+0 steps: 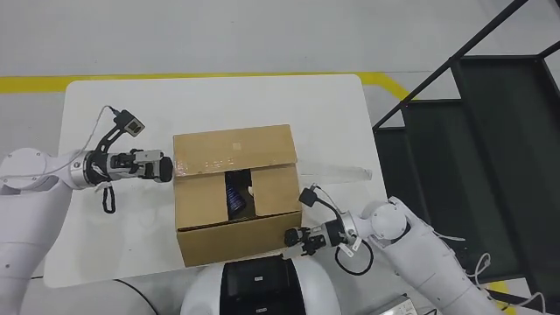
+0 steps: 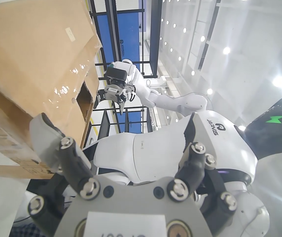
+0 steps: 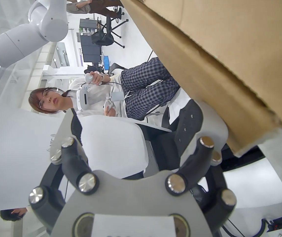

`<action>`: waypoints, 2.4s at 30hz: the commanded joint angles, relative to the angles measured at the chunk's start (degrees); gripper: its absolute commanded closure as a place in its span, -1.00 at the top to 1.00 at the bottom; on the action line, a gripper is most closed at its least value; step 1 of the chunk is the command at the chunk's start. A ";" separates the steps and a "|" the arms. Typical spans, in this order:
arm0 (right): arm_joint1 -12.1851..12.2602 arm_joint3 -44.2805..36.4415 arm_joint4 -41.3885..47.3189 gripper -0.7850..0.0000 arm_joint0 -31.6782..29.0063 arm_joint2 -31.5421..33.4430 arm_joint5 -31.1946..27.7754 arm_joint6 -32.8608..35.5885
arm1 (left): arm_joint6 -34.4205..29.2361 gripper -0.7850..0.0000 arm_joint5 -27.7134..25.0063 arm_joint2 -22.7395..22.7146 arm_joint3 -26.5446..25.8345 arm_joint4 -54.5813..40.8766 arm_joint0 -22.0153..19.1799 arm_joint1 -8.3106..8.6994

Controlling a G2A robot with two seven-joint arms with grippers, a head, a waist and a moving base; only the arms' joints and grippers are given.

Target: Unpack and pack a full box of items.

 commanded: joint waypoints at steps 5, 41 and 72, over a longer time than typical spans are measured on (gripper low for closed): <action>0.50 -2.70 1.52 1.00 -1.72 2.31 -2.51 -4.46 | 0.00 1.00 1.34 3.44 1.63 -0.93 -0.28 0.57; 4.10 -7.40 18.59 1.00 -8.54 12.00 -8.41 -0.46 | 7.02 1.00 -6.61 19.01 19.55 -9.82 -21.58 -7.38; 4.94 -10.23 14.09 1.00 -6.53 13.44 -2.42 -5.70 | 15.73 1.00 -15.38 25.39 48.14 3.33 -35.88 -16.96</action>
